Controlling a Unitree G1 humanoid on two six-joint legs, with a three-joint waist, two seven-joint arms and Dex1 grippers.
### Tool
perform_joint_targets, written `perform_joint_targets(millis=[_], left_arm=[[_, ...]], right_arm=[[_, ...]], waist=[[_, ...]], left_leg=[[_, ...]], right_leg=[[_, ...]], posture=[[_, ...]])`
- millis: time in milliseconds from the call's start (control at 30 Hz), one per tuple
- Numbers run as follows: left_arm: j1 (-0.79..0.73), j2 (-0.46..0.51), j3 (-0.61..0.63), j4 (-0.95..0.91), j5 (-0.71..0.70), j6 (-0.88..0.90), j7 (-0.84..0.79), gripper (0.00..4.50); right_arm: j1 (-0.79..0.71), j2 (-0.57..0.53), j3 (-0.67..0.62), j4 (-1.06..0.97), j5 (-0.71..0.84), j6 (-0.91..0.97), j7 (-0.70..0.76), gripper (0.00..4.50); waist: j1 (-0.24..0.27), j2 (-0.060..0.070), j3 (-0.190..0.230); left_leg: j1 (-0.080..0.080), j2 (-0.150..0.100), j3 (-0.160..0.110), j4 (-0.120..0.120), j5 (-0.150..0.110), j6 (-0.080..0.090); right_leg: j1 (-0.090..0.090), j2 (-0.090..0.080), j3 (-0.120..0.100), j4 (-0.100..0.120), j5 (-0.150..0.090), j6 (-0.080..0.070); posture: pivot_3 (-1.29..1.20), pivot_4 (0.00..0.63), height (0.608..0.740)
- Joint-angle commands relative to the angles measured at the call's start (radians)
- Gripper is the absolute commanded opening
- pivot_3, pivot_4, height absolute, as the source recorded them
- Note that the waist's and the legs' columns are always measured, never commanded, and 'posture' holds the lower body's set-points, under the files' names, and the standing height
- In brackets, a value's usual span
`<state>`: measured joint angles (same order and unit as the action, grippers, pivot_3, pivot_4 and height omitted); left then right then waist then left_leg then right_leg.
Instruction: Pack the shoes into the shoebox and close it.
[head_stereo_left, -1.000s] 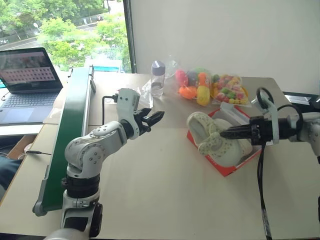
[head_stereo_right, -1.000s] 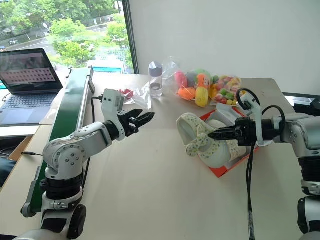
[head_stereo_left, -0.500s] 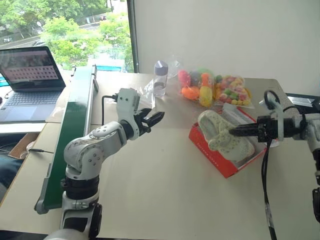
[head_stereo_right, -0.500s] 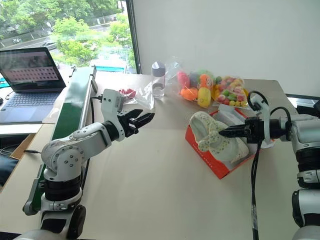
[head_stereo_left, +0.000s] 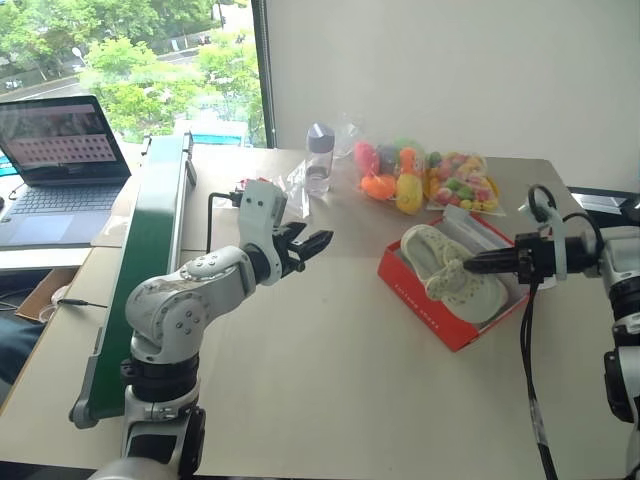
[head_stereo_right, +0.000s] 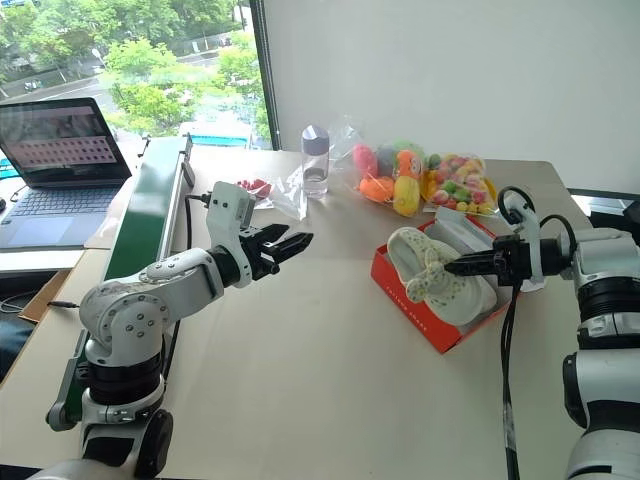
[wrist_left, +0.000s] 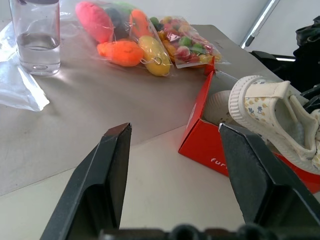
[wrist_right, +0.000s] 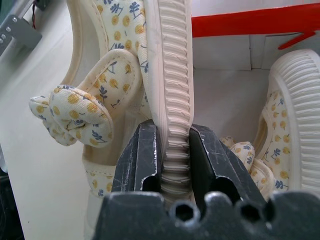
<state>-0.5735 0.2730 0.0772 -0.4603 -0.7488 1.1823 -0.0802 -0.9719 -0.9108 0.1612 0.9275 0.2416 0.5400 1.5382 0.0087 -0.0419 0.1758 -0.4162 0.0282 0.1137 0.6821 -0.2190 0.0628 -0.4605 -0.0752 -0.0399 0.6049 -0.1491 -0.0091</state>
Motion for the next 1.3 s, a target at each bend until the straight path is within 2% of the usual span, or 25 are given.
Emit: perform_joint_targets(millis=[33,200,633,733,933,1300], left_arm=[[-0.019,-0.005,0.004,-0.047,-0.009,0.007,-0.002,2.98],[-0.017,-0.008,0.009,-0.066,-0.015,0.026,0.004,2.98],[-0.045,0.004,0.04,-0.075,-0.018,0.089,-0.002,2.98],[-0.048,-0.003,0.042,-0.077,-0.016,0.097,0.0,2.98],[-0.045,-0.02,0.038,-0.089,-0.013,0.106,0.005,2.98],[-0.045,-0.036,0.029,-0.084,-0.006,0.105,0.0,2.98]], right_arm=[[-0.04,0.001,-0.037,0.047,-0.02,-0.05,0.03,0.52],[-0.087,0.017,-0.066,0.119,-0.029,-0.043,0.035,0.52],[-0.041,0.037,-0.028,0.181,-0.165,-0.238,-0.002,0.52],[-0.044,0.044,-0.064,0.188,-0.154,-0.212,-0.016,0.52],[-0.044,0.019,-0.131,0.183,-0.154,-0.242,-0.147,0.52],[0.022,0.001,-0.174,0.117,-0.173,-0.29,-0.235,0.52]], waist=[[0.001,0.0,0.0],[0.001,0.0,0.0],[0.0,0.0,0.0],[-0.001,0.0,0.0],[0.0,0.0,0.0],[-0.001,0.0,0.0]], left_leg=[[0.0,0.0,0.0,0.0,0.0,0.0],[0.0,0.0,0.0,0.0,0.0,0.0],[0.0,0.0,0.0,0.0,0.0,0.0],[0.0,0.0,0.0,0.0,0.0,0.0],[0.0,0.0,0.0,0.0,0.0,0.0],[0.001,0.0,0.0,0.0,0.0,0.0]], right_leg=[[0.0,0.0,0.0,0.0,0.0,0.0],[0.0,0.0,0.0,0.0,0.001,0.001],[0.001,0.0,0.0,0.0,0.001,0.001],[0.001,0.0,0.0,0.0,0.001,0.001],[0.001,0.0,0.0,0.0,0.001,0.001],[0.002,0.0,0.0,0.0,0.001,0.001]], posture=[[0.0,0.15,0.74],[0.0,0.15,0.74],[0.0,0.15,0.74],[0.0,0.15,0.74],[0.0,0.15,0.74],[0.0,0.15,0.74]])
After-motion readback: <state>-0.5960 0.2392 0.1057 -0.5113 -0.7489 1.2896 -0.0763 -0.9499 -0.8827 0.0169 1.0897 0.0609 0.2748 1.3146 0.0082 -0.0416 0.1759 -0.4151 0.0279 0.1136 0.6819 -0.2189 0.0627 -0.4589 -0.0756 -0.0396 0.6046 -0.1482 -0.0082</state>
